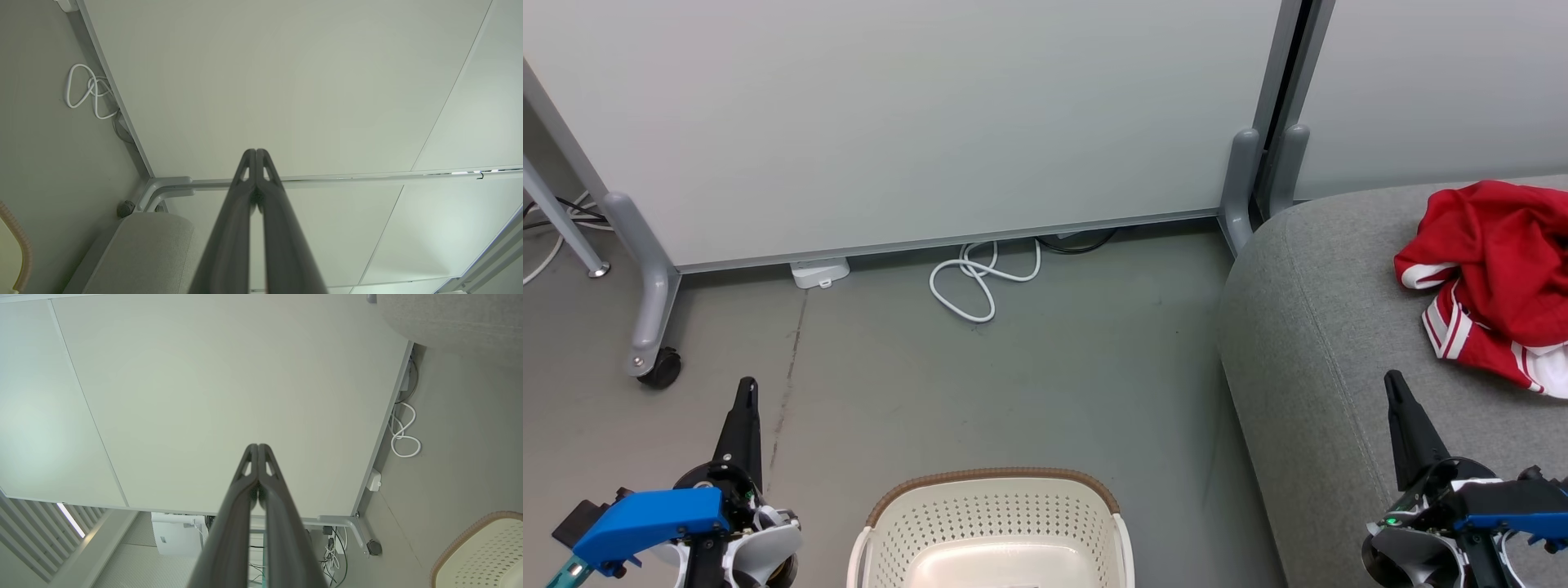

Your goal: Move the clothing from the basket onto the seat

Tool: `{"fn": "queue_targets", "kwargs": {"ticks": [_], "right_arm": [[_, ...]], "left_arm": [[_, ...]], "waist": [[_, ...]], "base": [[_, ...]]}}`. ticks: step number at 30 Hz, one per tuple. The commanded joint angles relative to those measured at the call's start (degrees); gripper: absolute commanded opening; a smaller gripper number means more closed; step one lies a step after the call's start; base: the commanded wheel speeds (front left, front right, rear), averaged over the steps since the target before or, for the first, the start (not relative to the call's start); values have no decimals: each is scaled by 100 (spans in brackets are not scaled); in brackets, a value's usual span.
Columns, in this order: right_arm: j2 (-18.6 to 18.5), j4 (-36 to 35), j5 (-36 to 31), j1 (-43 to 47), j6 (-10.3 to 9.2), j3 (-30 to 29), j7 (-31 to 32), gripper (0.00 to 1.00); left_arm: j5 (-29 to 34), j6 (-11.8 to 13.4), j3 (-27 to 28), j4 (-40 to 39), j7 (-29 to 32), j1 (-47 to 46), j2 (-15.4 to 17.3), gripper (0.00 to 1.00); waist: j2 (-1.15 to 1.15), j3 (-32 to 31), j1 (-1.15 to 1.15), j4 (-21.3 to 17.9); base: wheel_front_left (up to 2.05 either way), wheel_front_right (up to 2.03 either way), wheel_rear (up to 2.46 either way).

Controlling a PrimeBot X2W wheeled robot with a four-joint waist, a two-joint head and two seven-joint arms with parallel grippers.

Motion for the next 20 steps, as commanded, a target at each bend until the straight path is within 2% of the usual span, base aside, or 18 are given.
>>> {"fn": "queue_targets", "kwargs": {"ticks": [1, 20], "right_arm": [[9, -14, 15, -65, 2, -12, 11, 0], [9, -14, 15, -62, 2, -12, 11, 0]], "left_arm": [[-14, -53, 11, -23, 21, -56, -6, 0], [-15, -53, 11, -24, 21, -56, -6, 0]], "waist": [[0, 0, 0, 0], [0, 0, 0, 0]], "base": [[0, 0, 0], [0, 0, 0]]}}
